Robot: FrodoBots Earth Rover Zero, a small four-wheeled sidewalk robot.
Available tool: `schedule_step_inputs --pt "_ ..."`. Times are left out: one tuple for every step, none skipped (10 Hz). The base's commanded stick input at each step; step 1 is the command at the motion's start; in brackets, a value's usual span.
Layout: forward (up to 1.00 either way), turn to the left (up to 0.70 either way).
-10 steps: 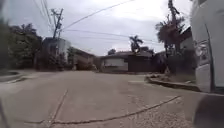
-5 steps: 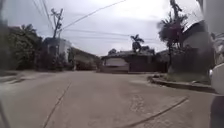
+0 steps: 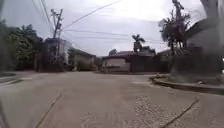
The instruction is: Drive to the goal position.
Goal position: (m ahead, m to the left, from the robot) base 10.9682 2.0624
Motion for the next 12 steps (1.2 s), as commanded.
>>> schedule_step_inputs --pt "0.5 -0.5" --pt "0.5 -0.5" --pt "0.5 -0.5" --pt "0.5 -0.5" --pt "0.5 -0.5" --pt "0.5 -0.39" --pt "0.5 -0.13" --pt "0.5 0.0" --pt "0.5 0.0" --pt "0.5 0.0" --pt "0.5 0.0" --pt "0.5 0.0"
